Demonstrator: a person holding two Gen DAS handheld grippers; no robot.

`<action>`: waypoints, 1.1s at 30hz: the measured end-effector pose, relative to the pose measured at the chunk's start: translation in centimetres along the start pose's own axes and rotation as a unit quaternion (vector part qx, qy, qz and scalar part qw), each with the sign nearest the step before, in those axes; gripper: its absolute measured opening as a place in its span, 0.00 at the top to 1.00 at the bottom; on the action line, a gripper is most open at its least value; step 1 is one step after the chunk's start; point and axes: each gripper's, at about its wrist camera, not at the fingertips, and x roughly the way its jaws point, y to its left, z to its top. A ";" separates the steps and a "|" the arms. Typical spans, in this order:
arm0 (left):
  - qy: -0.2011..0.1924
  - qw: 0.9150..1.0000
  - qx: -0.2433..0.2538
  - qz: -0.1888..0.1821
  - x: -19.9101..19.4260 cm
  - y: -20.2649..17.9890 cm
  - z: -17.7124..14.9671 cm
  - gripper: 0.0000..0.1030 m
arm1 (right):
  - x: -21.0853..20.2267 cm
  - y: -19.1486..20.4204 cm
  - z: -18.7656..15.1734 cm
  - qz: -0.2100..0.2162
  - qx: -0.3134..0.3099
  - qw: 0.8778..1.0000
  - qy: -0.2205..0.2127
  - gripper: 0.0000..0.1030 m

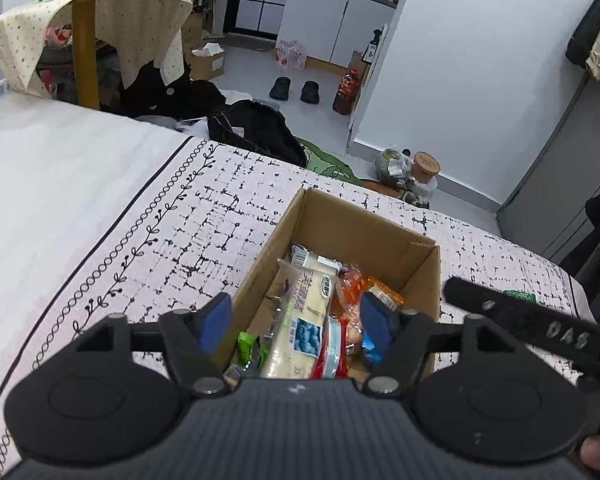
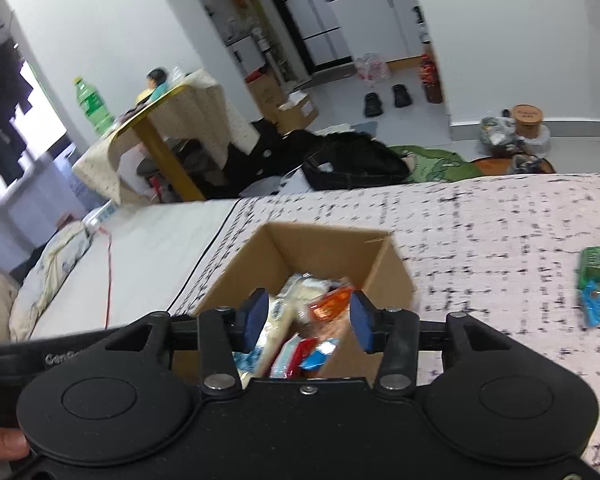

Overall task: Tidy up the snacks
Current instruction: 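Withdraw both tools from the box toward the green-and-blue packet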

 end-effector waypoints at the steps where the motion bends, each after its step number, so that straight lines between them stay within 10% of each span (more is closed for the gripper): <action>1: 0.000 1.000 -0.003 0.002 -0.1 -0.1 0.0 0.29 | -0.4 -0.4 0.1 -0.004 0.003 1.000 -0.006 0.49; 14: -0.015 1.000 0.023 0.008 -0.4 -2.8 -0.5 0.01 | -3.5 -3.8 -0.3 -0.035 0.014 0.999 -0.032 0.23; 24: -0.019 0.999 0.038 -0.007 -0.6 -5.4 -1.0 0.00 | -5.4 -5.9 -1.0 -0.050 0.006 0.998 -0.043 0.01; 33: -0.009 0.998 0.047 -0.033 -0.4 -8.1 -2.2 0.00 | -7.2 -8.4 -2.1 -0.069 0.012 0.997 -0.044 0.00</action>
